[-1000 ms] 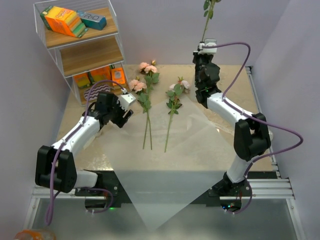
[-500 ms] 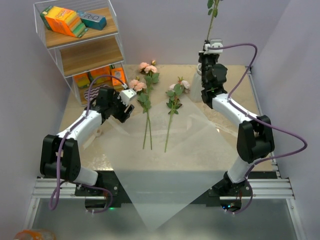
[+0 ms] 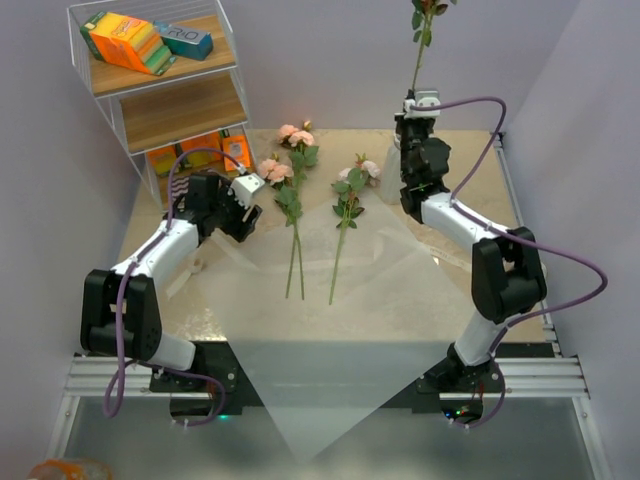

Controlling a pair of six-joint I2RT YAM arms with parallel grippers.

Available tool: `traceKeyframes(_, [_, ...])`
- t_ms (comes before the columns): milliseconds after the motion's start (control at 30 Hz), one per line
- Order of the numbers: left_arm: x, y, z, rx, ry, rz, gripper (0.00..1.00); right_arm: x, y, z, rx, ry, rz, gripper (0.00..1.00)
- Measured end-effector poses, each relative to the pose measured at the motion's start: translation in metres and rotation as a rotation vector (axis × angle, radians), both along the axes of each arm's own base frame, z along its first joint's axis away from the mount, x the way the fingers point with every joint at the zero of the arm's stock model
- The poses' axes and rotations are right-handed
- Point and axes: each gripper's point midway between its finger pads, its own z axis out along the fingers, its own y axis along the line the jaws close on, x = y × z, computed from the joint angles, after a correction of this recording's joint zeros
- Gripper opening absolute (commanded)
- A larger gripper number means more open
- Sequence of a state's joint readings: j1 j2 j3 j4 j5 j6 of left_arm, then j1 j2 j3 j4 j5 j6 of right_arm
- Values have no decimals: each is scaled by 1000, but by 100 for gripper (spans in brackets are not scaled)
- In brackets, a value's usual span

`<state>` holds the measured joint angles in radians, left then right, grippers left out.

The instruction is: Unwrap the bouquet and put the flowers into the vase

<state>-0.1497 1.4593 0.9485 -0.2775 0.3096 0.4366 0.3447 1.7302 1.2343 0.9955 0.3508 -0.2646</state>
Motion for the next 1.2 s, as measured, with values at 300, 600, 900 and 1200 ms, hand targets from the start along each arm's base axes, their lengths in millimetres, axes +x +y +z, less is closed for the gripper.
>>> traceKeyframes(300, [2,7,0,-1,-1,18,71,-4,-11,-34,7,7,-54,0])
traceKeyframes(600, [3,15,0,-3,0,37,71,-3,-14,-85,-8,90,-73,77])
traceKeyframes(900, [3,14,0,-12,1,31,71,-23,-22,-75,5,70,-73,99])
traceKeyframes(1200, [2,12,0,-19,4,24,71,-90,-38,-6,86,-74,-63,99])
